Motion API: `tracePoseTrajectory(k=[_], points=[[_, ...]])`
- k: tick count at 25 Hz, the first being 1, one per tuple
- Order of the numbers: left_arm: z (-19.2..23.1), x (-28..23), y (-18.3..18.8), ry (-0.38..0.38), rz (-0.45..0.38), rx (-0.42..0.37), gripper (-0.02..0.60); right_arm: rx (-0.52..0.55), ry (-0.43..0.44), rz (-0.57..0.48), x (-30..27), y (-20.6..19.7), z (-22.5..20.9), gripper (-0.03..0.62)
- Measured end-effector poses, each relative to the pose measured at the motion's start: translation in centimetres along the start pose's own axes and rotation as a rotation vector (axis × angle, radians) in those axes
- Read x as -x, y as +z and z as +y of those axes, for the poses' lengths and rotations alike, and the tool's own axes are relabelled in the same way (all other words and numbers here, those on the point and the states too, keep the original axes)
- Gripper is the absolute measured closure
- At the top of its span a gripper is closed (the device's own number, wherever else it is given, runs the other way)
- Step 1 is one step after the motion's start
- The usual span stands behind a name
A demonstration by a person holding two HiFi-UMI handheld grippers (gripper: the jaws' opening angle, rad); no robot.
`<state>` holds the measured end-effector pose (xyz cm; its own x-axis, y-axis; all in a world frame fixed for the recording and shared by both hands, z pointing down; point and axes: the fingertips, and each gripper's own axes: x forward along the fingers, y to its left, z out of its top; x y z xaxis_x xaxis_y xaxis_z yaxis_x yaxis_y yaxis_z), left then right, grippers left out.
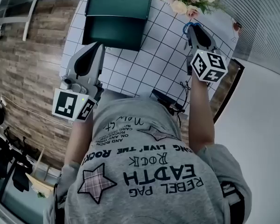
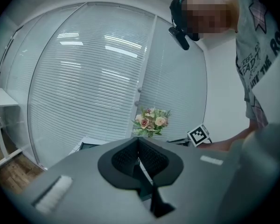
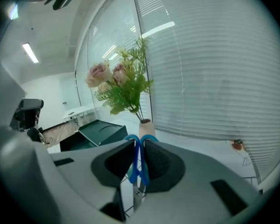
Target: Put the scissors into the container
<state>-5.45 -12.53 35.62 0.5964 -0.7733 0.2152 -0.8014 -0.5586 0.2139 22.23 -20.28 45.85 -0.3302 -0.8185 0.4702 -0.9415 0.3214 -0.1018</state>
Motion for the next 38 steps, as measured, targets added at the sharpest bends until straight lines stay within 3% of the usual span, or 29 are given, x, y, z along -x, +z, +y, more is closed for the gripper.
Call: tracePoseTrajectory(k=[6, 29, 38], points=[[-0.2, 1.0, 0.6, 0.004, -0.017, -0.014, 0.572, -0.016, 0.025, -0.111, 2.2, 3.2, 1.2, 0.517], [-0.1, 3.4, 3.3, 0.008, -0.098, -0.056, 0.572, 0.111, 0.037, -0.388, 9.9, 12.4, 5.0, 0.517], [0.3, 4.4, 4.5, 0.017, -0.132, -0.071, 0.572, 0.151, 0.083, -0.400, 11.5, 14.8, 7.6, 0.517]])
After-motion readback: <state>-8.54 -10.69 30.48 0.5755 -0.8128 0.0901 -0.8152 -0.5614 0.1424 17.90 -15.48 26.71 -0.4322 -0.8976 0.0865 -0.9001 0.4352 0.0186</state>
